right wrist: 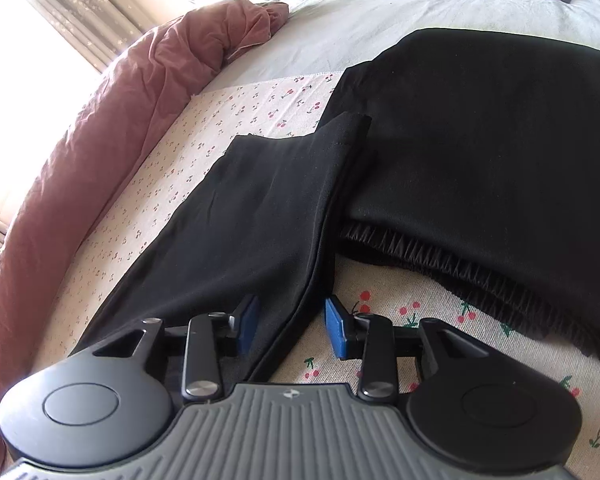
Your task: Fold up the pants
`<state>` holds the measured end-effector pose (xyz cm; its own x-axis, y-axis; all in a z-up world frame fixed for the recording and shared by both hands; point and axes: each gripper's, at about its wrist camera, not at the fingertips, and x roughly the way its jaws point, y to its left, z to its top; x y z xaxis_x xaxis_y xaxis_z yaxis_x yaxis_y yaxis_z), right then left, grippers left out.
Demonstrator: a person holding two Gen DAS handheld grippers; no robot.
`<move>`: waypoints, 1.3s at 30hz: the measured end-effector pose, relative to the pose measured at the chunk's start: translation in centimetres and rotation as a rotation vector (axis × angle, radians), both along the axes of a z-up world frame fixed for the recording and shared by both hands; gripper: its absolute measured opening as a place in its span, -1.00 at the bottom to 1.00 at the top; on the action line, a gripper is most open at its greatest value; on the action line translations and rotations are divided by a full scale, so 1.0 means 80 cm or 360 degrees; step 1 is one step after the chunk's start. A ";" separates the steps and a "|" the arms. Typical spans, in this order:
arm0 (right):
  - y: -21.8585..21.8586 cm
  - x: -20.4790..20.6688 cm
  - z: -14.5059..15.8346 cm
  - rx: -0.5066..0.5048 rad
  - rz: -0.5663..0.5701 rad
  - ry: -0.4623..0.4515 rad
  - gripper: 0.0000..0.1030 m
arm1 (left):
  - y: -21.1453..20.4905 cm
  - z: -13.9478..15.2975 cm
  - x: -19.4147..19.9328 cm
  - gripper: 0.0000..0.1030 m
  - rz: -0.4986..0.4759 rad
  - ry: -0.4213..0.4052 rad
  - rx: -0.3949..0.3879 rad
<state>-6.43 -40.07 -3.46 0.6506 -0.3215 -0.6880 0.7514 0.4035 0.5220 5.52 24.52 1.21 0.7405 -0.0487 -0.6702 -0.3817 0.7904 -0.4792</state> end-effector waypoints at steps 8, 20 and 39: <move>0.004 -0.027 -0.003 0.0040 0.0000 -0.0053 -0.38 | -0.009 -0.037 0.026 0.44 0.0154 0.0263 0.0048; -0.019 -0.023 -0.015 0.0133 -0.0029 -0.0176 -0.20 | -0.009 -0.057 0.062 -0.31 0.0223 0.0098 0.0068; -0.039 0.049 0.110 -0.0105 0.0161 -0.0597 -1.00 | 0.023 0.073 0.089 -0.81 0.0231 -0.0270 -0.0197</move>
